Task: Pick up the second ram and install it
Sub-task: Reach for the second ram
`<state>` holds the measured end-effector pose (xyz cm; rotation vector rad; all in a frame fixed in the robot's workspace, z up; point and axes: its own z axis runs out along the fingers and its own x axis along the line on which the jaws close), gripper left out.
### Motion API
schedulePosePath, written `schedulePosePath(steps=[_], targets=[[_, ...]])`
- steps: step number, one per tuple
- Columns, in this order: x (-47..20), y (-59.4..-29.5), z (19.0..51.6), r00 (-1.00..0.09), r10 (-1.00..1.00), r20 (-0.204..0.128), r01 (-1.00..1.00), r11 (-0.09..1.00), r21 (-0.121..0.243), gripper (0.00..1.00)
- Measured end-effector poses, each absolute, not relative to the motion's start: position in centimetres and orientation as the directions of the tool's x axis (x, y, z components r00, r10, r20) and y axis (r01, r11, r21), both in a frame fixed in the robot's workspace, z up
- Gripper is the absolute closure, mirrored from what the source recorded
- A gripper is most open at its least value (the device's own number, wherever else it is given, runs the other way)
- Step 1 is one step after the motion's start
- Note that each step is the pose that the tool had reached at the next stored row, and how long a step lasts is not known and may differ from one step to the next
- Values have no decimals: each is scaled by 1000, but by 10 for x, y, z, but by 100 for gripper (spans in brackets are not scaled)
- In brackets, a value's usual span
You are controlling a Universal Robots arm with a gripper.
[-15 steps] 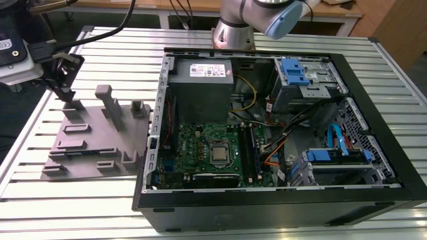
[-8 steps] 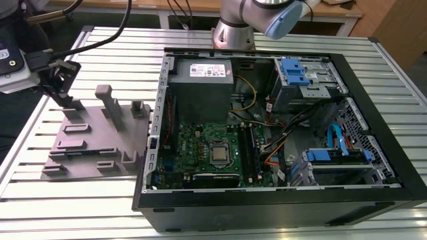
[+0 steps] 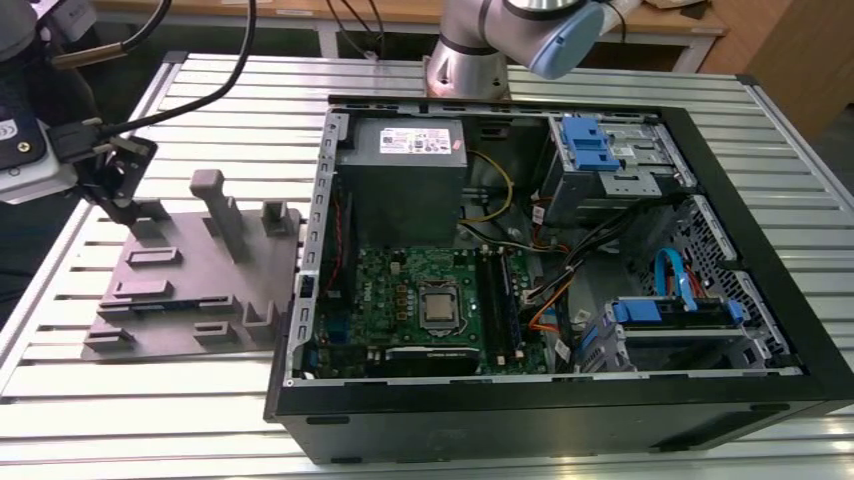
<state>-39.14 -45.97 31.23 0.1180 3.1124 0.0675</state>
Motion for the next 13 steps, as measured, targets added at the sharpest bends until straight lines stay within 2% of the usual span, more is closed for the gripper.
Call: schedulePosePath(steps=[13], targets=[[-403, -462, 291, -997, 76, -25, 75, 996, 44, 89]])
